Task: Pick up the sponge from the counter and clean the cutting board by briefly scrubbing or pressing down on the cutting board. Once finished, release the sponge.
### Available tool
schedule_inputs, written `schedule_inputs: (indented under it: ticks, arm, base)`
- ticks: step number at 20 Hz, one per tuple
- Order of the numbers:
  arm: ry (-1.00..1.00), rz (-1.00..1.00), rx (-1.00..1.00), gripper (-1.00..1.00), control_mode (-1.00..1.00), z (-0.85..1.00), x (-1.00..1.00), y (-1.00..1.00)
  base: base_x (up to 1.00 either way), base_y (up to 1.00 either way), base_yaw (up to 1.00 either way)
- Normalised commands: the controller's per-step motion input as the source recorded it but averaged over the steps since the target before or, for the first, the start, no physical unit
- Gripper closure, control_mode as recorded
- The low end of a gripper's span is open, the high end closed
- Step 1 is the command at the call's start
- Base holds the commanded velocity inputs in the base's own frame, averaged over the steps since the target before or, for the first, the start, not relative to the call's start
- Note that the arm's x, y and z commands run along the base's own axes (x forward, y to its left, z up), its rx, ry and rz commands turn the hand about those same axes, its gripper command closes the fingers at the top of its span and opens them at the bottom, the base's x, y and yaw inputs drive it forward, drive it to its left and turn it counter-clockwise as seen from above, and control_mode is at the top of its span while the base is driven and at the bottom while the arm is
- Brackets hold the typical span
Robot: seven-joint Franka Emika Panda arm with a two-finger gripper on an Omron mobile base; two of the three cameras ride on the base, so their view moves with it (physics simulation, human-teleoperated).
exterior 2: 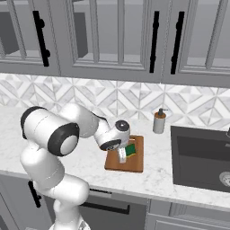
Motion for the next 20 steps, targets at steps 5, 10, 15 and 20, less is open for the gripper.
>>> schedule_inputs:
  ticks: [5, 10, 15, 20]
  arm:
    - [0.37, 0.00, 0.36, 1.00, -1.00, 0.38, 0.36, 0.09]
    - [0.26, 0.00, 0.28, 1.00, -1.00, 0.97, 0.33, -0.01]
    - [0.43, 0.00, 0.19, 1.00, -1.00, 0.60, 0.16, 0.01]
    - [0.50, 0.00, 0.38, 1.00, -1.00, -0.72, 0.06, 0.32]
  base:
    - [0.00, 0.00, 0.00]
    - [0.00, 0.00, 0.00]
    - [0.00, 0.00, 0.00]
    - [0.00, 0.00, 0.00]
